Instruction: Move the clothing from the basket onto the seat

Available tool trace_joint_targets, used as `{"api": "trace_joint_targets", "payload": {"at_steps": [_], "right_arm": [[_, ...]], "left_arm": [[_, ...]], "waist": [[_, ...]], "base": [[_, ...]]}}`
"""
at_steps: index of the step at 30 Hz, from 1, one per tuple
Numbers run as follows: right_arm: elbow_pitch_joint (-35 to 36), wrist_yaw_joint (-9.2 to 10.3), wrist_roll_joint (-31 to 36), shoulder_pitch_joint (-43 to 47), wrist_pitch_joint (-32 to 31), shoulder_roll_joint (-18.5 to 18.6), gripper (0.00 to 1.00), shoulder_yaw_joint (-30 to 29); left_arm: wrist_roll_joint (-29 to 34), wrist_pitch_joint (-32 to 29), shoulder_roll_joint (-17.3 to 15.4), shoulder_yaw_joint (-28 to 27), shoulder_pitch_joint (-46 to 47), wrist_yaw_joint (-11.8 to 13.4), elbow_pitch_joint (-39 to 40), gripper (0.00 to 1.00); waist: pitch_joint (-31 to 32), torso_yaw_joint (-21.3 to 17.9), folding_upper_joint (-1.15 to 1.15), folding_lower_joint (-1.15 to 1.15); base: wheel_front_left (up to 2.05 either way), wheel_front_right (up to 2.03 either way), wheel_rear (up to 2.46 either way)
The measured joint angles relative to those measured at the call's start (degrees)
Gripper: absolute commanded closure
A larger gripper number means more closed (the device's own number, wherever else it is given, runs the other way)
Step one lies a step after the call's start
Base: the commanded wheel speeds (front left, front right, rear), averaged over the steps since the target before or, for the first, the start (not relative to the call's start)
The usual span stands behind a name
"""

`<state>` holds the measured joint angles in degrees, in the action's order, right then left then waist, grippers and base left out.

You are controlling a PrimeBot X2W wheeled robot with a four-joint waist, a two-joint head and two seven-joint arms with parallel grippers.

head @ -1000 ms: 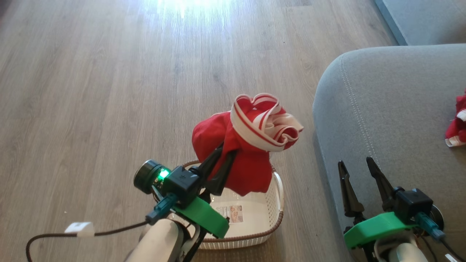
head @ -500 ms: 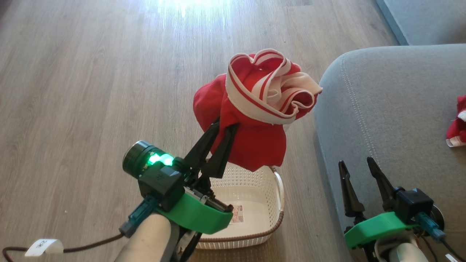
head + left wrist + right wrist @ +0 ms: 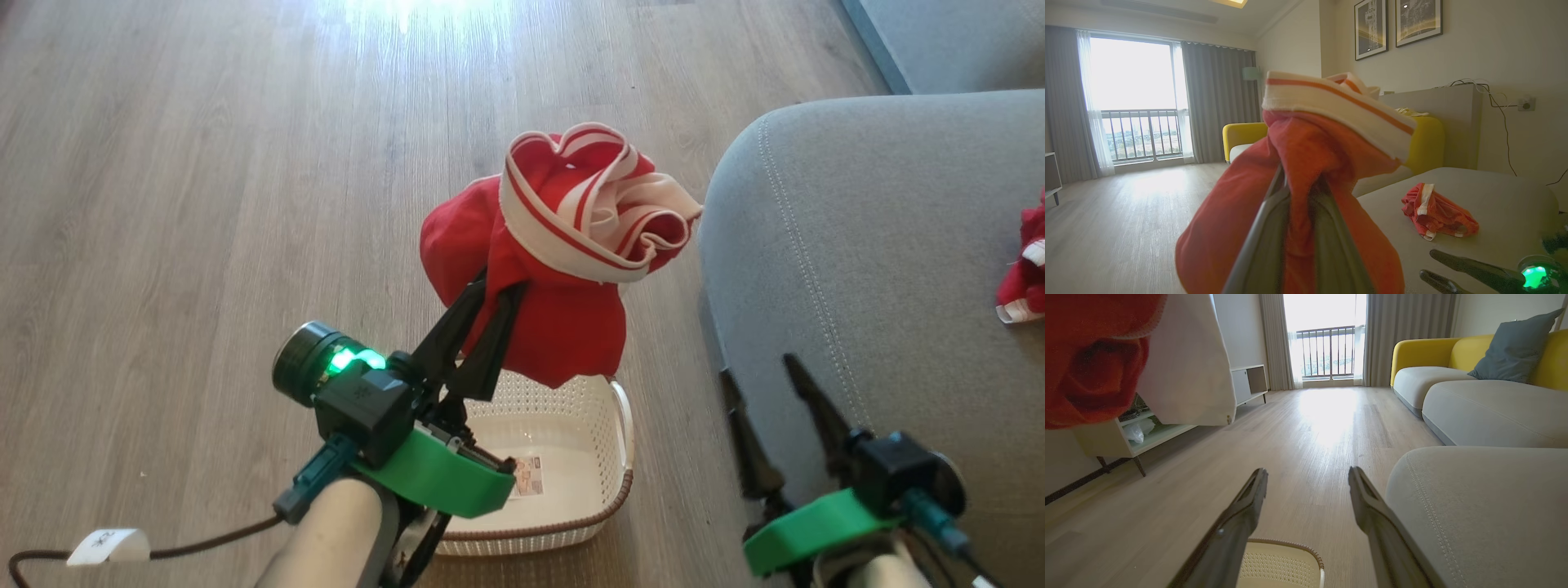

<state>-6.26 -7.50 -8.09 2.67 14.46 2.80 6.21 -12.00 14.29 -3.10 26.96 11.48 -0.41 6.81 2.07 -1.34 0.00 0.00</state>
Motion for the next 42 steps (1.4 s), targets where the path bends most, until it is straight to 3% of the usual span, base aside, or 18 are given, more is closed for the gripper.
{"api": "trace_joint_targets", "payload": {"at_steps": [8, 12, 20, 27, 42], "right_arm": [[9.5, 0.00, -7.3, 2.6, 0.0, 8.7, 0.00, 14.6], [13.6, 0.00, -8.7, 2.0, 0.0, 11.8, 0.00, 18.4], [14.2, 0.00, -8.1, -2.1, 0.0, 11.9, 0.00, 19.9], [12.0, 0.00, -7.8, -3.3, 0.0, 11.9, 0.00, 19.5], [9.1, 0.00, -7.0, -5.5, 0.0, 13.5, 0.00, 19.0]], "left_arm": [[0.5, 0.0, 0.0, -0.9, -0.1, -0.6, -1.6, 1.00], [1.0, 0.0, 0.0, -1.1, -0.1, -1.0, -1.7, 1.00], [1.5, 0.0, 0.0, -0.6, -0.1, -2.5, -2.6, 1.00], [4.5, 0.0, 0.0, 3.9, -0.1, -6.0, -3.8, 1.00], [4.8, 0.0, -2.9, 11.8, -0.1, -7.0, -3.2, 1.00]], "waist": [[-0.4, -0.6, 0.00, 0.00], [-0.7, -0.9, 0.00, 0.00], [-1.1, -0.3, 0.00, 0.00], [-1.1, 1.4, -0.01, 0.00], [-0.4, 2.9, 0.00, 0.00]], "base": [[0.00, 0.00, 0.00], [0.00, 0.00, 0.00], [0.00, 0.00, 0.00], [0.00, 0.00, 0.00], [0.00, 0.00, 0.00]]}}
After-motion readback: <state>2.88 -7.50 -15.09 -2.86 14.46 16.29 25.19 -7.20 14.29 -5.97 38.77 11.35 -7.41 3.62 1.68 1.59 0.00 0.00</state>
